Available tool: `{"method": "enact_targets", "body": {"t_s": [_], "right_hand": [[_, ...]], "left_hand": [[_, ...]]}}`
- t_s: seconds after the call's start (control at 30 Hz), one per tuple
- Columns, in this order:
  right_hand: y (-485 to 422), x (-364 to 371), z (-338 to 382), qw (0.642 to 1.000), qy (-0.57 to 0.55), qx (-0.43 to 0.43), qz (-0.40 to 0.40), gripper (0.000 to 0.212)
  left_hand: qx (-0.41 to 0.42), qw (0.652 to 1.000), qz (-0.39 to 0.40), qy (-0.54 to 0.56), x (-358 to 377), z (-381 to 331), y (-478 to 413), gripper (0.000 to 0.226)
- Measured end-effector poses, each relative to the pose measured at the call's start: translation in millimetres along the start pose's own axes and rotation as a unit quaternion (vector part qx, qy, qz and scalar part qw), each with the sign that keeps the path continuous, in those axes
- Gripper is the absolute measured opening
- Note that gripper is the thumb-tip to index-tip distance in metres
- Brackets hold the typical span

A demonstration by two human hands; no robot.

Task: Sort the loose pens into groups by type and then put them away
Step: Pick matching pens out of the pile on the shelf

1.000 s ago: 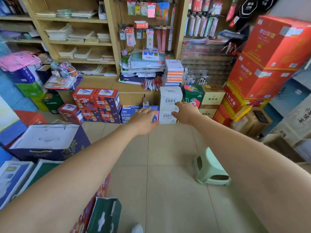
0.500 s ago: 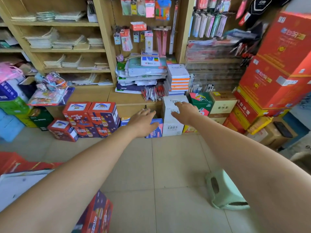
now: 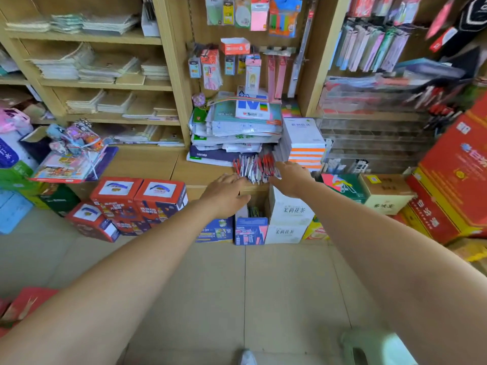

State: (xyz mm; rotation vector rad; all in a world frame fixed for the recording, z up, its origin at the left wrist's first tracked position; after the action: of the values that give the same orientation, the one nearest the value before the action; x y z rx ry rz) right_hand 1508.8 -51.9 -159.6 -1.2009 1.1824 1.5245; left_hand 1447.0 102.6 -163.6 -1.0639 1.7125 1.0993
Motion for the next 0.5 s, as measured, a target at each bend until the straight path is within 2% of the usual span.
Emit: {"method": "enact_targets", "body": {"t_s": [0.5], "right_hand": [[-261, -18, -7, 1.0, -0.023, 0.012, -0.009, 0.045]], "left_hand": [[-0.011, 1.0, 0.025, -0.013, -72, 98, -225, 0.062]]}}
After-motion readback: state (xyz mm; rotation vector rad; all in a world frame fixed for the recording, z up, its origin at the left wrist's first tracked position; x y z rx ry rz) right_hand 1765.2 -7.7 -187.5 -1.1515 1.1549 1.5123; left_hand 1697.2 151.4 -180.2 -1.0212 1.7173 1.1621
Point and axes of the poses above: each hand's wrist, its own y-axis away from the middle knuckle, its own x-axis out of the palm, z = x × y, the point moved 7 cm from there along -y, towards the middle knuckle, and after that the axes turned 1 degree about y, right-handed, at the moved point
